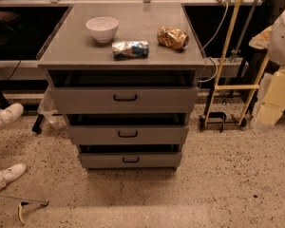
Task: Open middle drawer
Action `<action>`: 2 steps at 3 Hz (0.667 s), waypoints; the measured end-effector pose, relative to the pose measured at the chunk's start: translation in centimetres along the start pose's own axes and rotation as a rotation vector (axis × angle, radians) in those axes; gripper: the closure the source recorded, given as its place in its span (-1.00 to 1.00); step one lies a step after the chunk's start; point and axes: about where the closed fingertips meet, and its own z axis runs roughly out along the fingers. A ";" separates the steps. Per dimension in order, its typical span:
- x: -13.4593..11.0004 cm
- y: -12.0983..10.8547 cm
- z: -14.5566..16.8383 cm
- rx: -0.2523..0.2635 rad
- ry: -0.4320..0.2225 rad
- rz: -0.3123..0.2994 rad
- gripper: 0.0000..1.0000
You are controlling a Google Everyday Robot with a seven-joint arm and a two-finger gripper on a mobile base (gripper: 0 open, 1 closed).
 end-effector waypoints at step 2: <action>1.1 -1.5 4.6 0.006 0.022 0.036 -1.00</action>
Offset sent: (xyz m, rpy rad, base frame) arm 0.1017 -0.0365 -0.1805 -0.0456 0.0367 -0.1701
